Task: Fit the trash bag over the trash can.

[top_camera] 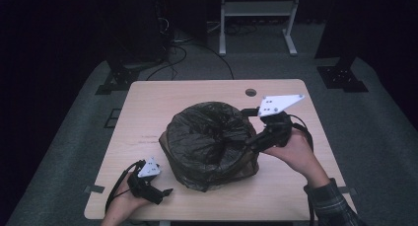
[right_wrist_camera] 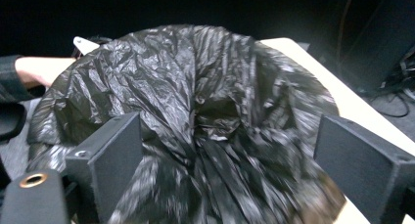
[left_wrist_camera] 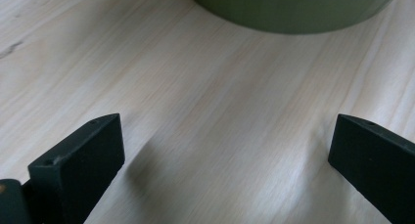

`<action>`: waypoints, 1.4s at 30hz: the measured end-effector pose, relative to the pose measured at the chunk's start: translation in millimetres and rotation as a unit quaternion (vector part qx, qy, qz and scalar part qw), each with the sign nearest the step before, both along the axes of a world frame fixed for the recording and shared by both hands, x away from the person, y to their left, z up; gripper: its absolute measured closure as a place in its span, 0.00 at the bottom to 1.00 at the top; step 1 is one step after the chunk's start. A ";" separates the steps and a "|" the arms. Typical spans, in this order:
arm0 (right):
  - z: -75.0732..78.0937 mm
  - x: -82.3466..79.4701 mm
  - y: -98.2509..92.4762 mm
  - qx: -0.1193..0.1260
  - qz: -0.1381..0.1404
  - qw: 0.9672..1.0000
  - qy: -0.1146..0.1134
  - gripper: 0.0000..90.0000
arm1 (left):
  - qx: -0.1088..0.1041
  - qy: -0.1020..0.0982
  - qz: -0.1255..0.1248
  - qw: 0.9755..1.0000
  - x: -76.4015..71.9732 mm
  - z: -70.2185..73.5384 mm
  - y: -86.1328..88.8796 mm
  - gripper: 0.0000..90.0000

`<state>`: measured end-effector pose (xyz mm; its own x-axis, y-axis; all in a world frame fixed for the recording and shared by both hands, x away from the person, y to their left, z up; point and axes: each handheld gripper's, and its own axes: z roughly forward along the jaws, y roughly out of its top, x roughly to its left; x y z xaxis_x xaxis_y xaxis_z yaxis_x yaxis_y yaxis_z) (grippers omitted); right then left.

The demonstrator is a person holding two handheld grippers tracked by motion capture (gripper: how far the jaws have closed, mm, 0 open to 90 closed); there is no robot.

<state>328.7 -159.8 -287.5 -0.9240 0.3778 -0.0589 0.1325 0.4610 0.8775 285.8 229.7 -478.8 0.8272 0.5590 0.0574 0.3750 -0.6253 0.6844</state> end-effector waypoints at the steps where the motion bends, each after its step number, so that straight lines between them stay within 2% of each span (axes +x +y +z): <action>1: -0.2 2.2 5.6 -0.008 0.004 1.000 0.001 0.11 | -0.002 0.000 -0.001 1.000 0.2 -0.5 0.2 0.00; 4: -1.7 8.9 22.4 -0.032 0.017 0.999 0.011 0.11 | -0.028 0.008 -0.003 1.000 1.8 -4.9 3.5 0.00; 10: -6.8 19.8 50.2 -0.078 0.030 0.996 0.026 0.11 | -0.028 0.008 -0.005 1.000 1.9 -5.0 3.6 0.00; 15: -19.7 25.3 65.8 -0.131 0.033 0.990 0.044 0.11 | -0.029 0.008 -0.004 1.000 1.8 -5.0 3.6 0.00; 19: -24.1 24.6 73.2 -0.149 0.036 0.987 0.037 0.11 | -0.029 0.009 -0.003 1.000 1.7 -5.0 3.3 0.00; 22: -28.5 23.9 80.2 -0.171 0.042 0.984 0.039 0.11 | -0.028 0.008 -0.003 1.000 1.7 -5.0 3.4 0.00; 25: -32.7 24.4 86.2 -0.189 0.051 0.979 0.058 0.11 | -0.029 0.008 -0.003 1.000 1.7 -5.0 3.3 0.00; 28: -32.6 24.6 87.4 -0.195 0.047 0.978 0.064 0.11 | -0.029 0.008 -0.003 1.000 1.7 -5.0 3.4 0.00; 34: -25.7 22.5 82.1 -0.176 0.038 0.983 0.046 0.11 | -0.029 0.008 -0.003 1.000 1.8 -5.0 3.4 0.00; 40: -0.3 19.3 78.1 -0.126 0.042 0.991 0.033 0.11 | -0.029 0.009 -0.003 1.000 1.7 -5.1 3.3 0.00; 42: 9.3 18.7 82.1 -0.100 0.039 0.994 0.025 0.11 | -0.029 0.008 -0.003 1.000 1.7 -5.0 3.4 0.00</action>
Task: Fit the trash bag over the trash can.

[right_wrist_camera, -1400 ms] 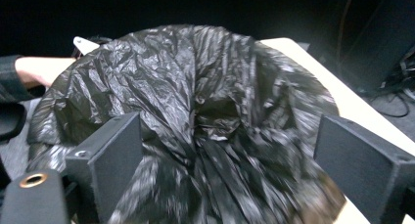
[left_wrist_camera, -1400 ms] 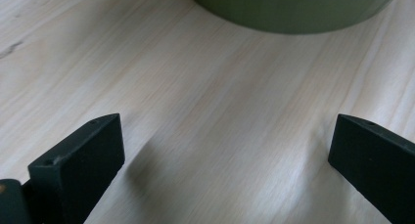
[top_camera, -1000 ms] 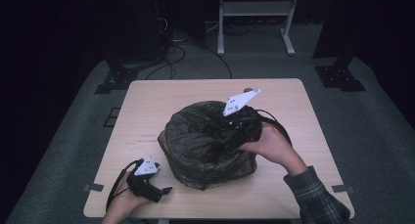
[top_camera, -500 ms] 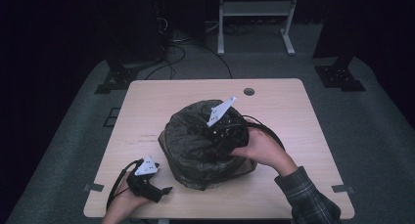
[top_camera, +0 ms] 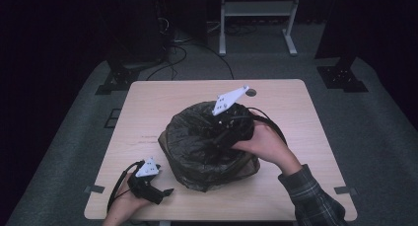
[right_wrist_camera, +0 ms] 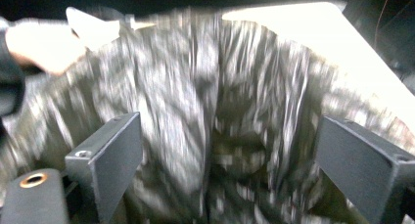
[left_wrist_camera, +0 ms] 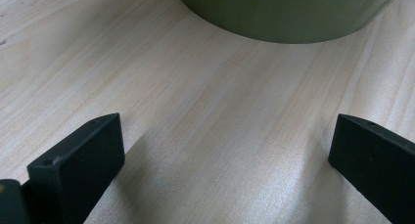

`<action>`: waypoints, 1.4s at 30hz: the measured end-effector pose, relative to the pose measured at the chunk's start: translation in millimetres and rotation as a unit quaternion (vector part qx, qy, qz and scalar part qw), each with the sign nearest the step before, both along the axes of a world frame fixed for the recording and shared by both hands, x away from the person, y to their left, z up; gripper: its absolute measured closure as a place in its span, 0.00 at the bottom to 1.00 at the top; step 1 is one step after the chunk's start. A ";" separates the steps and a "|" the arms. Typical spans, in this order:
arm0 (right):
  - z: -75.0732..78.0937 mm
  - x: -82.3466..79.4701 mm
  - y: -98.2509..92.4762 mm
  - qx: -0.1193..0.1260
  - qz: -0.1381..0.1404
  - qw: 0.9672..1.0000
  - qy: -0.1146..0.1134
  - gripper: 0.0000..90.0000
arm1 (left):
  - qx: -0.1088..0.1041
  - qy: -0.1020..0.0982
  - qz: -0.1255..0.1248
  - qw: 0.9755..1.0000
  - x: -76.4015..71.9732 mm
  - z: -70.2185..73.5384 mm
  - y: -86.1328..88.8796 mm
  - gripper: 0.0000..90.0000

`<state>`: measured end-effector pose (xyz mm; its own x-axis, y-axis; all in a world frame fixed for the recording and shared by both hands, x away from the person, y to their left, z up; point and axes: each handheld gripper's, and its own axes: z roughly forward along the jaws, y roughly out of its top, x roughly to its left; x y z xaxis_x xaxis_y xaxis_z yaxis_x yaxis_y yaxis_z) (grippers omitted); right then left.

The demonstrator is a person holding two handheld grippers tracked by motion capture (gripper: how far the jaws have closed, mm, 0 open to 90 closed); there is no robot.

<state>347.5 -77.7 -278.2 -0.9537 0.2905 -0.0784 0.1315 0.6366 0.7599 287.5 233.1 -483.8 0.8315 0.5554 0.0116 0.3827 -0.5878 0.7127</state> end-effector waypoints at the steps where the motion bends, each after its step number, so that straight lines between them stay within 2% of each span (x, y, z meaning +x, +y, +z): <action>1: 2.4 0.1 2.3 0.005 -0.001 1.000 0.001 0.11 | 0.000 0.000 0.000 1.000 0.0 0.0 0.0 0.00; 4: 6.2 3.8 16.6 0.003 -0.007 1.000 -0.006 0.11 | 0.000 0.001 0.000 1.000 0.0 0.0 0.0 0.00; 7: 3.6 11.8 30.7 0.006 -0.020 1.000 -0.004 0.11 | 0.000 0.000 0.000 1.000 0.0 0.0 0.0 0.00; 10: -2.8 22.2 43.6 0.014 -0.034 0.999 0.007 0.11 | 0.000 0.000 0.000 1.000 0.0 0.0 0.0 0.00; 13: -11.7 30.4 55.7 0.002 -0.037 0.999 0.019 0.11 | 0.000 0.000 0.000 1.000 0.0 0.0 0.0 0.00; 16: -22.7 35.8 67.4 -0.023 -0.042 0.998 0.041 0.11 | 0.000 0.000 0.000 1.000 0.0 0.1 0.1 0.00; 19: -33.4 37.6 78.3 -0.060 -0.046 0.996 0.054 0.11 | 0.000 0.000 0.000 1.000 0.0 0.1 0.1 0.00; 25: -42.3 38.3 88.8 -0.097 -0.040 0.992 0.066 0.11 | 0.000 0.000 0.000 1.000 0.0 0.1 0.1 0.00; 29: -50.3 38.5 92.8 -0.135 -0.041 0.987 0.074 0.11 | 0.000 0.001 0.000 1.000 -0.1 0.0 0.0 0.00; 31: -52.8 38.7 93.7 -0.147 -0.042 0.985 0.082 0.11 | 0.000 0.000 0.000 1.000 0.0 0.0 0.1 0.00; 33: -52.2 38.4 93.6 -0.145 -0.042 0.985 0.081 0.11 | 0.000 0.000 0.000 1.000 0.0 0.1 0.1 0.00; 35: -49.0 38.2 92.5 -0.134 -0.044 0.987 0.079 0.11 | 0.000 0.000 0.000 1.000 0.0 0.1 0.1 0.00; 42: -24.8 31.5 76.0 -0.090 -0.056 0.993 0.053 0.11 | 0.000 0.000 0.000 1.000 0.0 0.1 0.1 0.00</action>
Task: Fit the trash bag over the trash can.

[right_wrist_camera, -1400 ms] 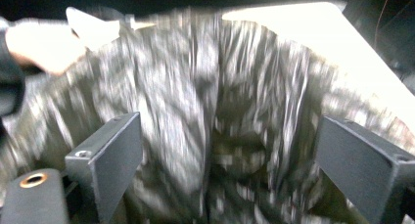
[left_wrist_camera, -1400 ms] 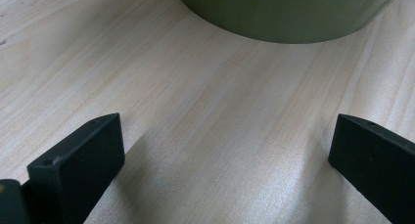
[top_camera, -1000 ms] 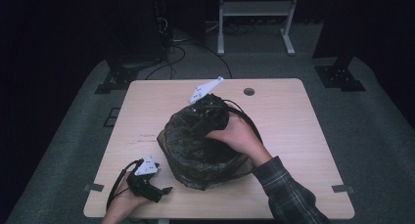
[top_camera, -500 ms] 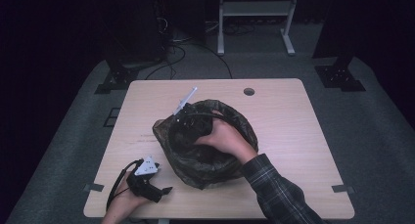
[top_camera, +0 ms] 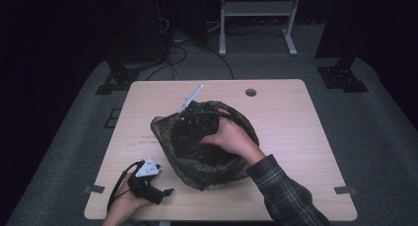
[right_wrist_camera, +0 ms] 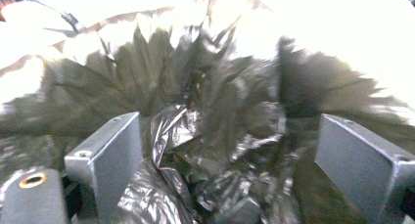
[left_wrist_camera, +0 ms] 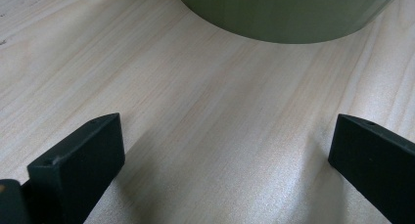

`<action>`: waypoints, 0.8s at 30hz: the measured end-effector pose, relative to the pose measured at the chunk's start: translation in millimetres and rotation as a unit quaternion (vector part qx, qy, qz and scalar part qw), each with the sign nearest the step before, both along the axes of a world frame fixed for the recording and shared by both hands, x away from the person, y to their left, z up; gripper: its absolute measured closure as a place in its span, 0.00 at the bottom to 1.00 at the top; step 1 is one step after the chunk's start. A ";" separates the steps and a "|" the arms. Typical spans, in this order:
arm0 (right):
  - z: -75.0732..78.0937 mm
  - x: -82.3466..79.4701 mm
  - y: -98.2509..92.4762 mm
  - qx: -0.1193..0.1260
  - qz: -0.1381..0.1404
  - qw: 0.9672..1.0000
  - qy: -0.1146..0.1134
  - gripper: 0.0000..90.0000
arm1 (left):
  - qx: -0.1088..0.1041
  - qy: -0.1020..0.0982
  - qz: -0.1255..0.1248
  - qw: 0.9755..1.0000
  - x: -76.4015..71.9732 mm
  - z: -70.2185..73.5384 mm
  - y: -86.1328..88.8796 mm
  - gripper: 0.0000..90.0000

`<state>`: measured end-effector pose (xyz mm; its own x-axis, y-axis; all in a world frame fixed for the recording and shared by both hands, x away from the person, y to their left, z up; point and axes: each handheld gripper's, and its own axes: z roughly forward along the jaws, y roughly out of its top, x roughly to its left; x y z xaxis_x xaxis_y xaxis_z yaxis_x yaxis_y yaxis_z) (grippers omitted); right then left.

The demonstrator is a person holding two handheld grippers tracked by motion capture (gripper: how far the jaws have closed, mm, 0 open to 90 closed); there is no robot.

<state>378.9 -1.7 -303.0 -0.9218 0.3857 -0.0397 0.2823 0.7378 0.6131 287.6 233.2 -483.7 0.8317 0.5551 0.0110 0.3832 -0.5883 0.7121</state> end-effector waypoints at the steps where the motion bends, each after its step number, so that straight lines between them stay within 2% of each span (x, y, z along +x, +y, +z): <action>1: 3.0 -0.8 -2.5 0.005 -0.002 1.000 -0.003 0.11 | 0.000 0.000 0.000 1.000 0.0 0.0 0.0 0.00; 8: 19.6 -10.0 -30.9 0.048 0.000 0.999 -0.023 0.11 | 0.000 0.000 0.000 1.000 0.0 -0.1 0.0 0.00; 17: 24.4 -18.6 -72.7 0.094 -0.014 0.995 -0.033 0.11 | 0.000 0.000 0.000 1.000 0.0 -0.1 0.0 0.00; 24: 26.4 -32.2 -103.4 0.117 -0.016 0.992 -0.044 0.11 | 0.000 -0.001 0.000 1.000 0.0 -0.1 -0.1 0.00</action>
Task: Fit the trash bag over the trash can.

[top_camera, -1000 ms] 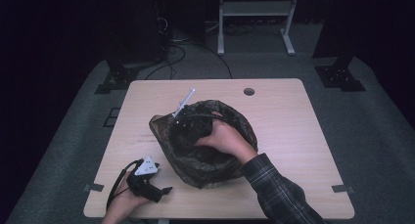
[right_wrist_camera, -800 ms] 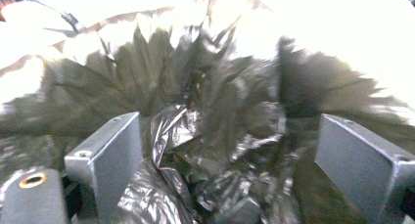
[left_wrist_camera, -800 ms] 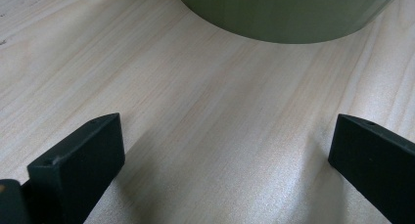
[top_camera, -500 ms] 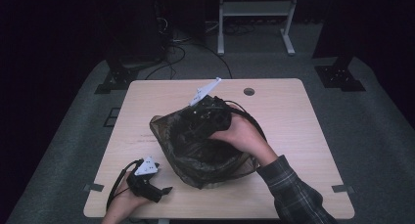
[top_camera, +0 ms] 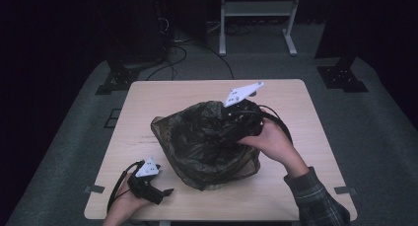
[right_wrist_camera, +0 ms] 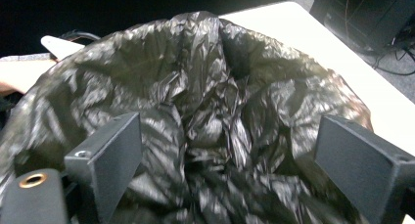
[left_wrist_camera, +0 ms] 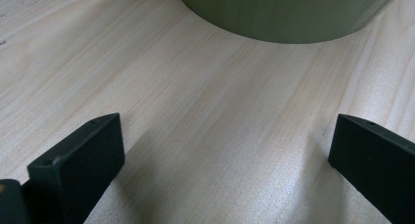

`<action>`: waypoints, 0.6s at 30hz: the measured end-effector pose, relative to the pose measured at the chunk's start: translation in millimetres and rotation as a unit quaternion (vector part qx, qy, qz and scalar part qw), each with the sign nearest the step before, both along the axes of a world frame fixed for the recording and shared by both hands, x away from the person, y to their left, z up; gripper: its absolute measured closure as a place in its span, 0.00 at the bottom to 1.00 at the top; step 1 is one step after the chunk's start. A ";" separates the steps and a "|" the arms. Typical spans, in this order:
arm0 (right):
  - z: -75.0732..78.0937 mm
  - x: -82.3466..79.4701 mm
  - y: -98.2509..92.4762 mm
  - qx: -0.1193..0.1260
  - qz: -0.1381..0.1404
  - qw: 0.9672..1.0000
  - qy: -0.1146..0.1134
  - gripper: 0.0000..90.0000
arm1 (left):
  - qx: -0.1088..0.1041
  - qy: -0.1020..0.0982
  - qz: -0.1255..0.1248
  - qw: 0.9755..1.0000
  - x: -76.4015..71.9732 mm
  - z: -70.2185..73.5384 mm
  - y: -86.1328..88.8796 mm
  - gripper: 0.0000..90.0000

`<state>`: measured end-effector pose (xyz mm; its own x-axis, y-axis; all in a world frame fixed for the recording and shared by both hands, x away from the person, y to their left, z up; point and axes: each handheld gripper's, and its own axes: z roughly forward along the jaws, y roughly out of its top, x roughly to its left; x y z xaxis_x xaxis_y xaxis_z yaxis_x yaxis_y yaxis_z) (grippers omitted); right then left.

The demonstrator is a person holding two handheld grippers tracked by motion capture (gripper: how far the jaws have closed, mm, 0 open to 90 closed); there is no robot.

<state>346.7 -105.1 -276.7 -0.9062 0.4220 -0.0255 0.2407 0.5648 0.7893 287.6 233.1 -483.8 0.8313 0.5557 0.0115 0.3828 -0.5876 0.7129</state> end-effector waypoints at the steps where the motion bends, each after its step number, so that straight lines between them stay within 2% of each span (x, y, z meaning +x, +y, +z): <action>1: 0.1 -1.5 -3.5 0.002 0.000 1.000 -0.003 0.11 | 0.000 0.000 0.000 1.000 0.0 0.0 0.0 0.00; 10: -1.4 -26.2 -43.8 0.025 -0.020 0.999 -0.020 0.11 | 0.000 0.000 0.000 1.000 0.0 0.0 0.0 0.00; 13: -5.2 -34.5 -57.7 0.032 -0.030 0.999 -0.027 0.11 | 0.000 0.000 0.000 1.000 0.0 0.0 0.0 0.00; 18: -16.4 -43.4 -76.1 0.044 -0.039 0.998 -0.025 0.11 | 0.000 0.000 0.000 1.000 0.0 0.0 0.0 0.00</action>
